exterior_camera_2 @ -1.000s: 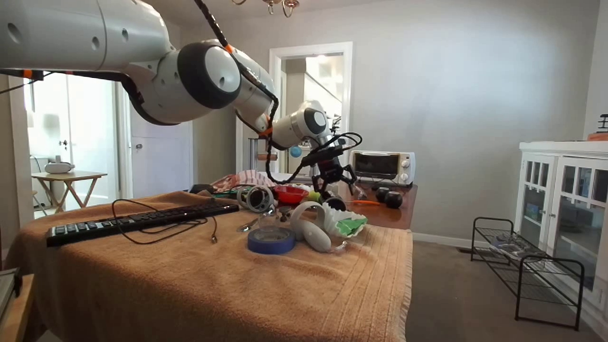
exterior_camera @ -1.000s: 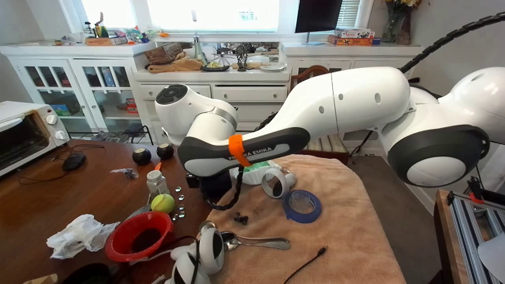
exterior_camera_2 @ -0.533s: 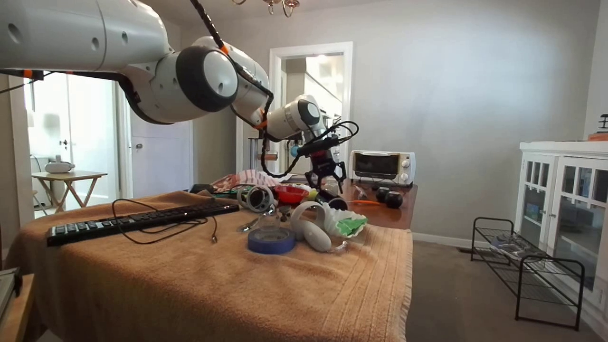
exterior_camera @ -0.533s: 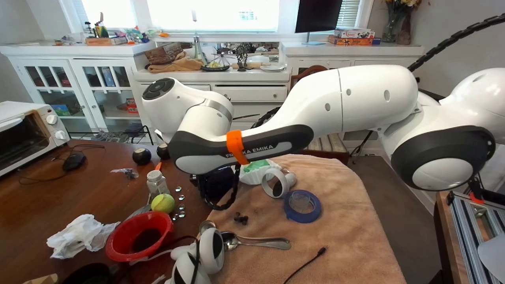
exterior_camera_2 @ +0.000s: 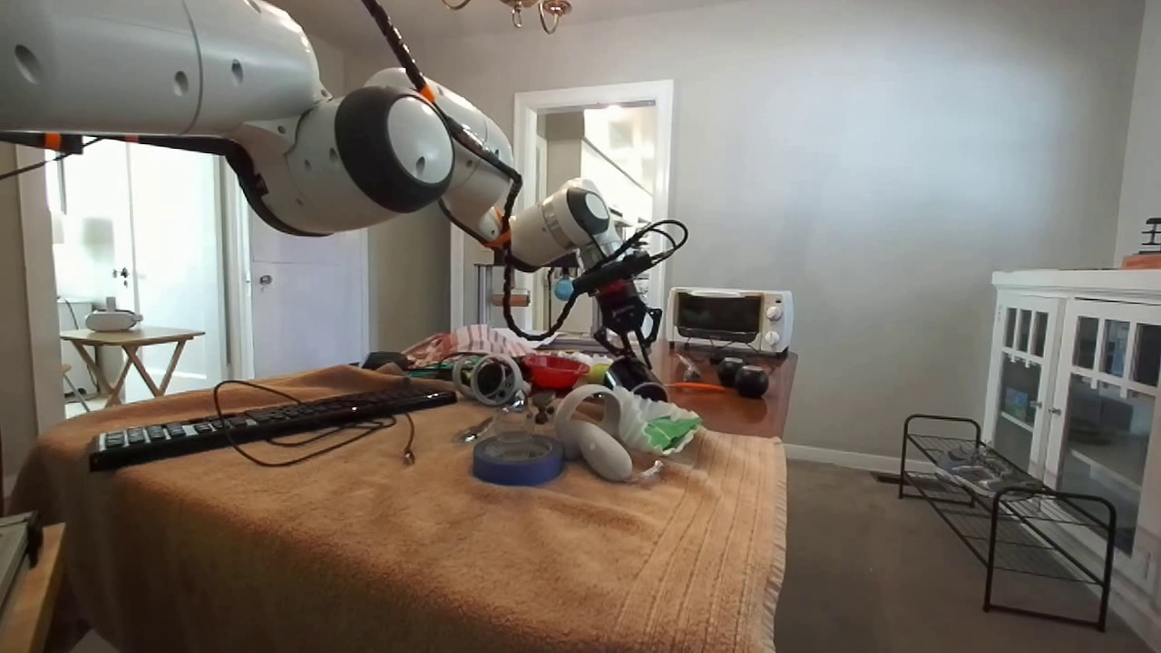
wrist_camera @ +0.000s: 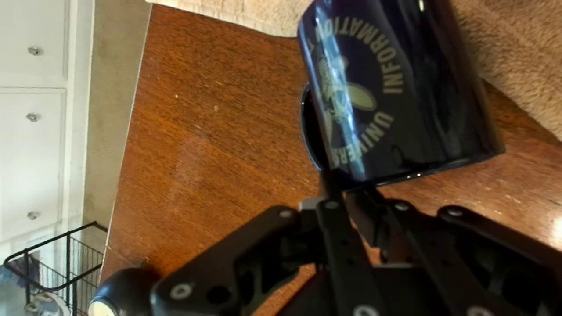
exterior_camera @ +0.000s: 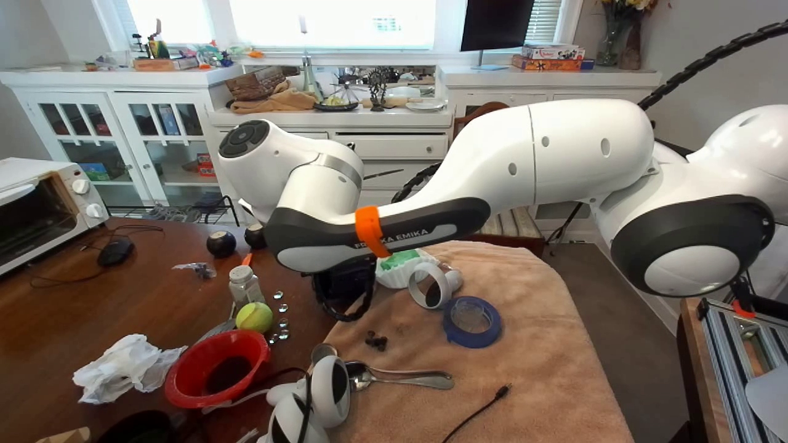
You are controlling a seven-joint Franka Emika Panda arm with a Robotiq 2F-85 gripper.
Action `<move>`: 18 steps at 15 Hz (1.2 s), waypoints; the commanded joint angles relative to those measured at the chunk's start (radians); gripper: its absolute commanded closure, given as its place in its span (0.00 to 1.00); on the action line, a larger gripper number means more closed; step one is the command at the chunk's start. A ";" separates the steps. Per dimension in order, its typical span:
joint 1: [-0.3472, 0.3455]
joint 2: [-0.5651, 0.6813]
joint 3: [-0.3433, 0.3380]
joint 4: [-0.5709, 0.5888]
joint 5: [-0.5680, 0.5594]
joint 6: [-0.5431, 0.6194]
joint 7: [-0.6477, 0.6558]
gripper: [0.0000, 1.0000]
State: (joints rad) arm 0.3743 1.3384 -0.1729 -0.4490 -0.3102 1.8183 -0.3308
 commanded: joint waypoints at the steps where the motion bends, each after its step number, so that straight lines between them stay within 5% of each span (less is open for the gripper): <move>1: 0.008 -0.008 -0.010 -0.009 -0.049 0.023 -0.014 0.98; 8: 0.010 -0.015 -0.018 0.000 -0.073 0.144 0.029 0.97; 18: -0.047 -0.020 0.006 0.001 0.012 0.416 0.367 0.97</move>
State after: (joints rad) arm 0.3460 1.3256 -0.1744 -0.4481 -0.3275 2.1695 -0.0586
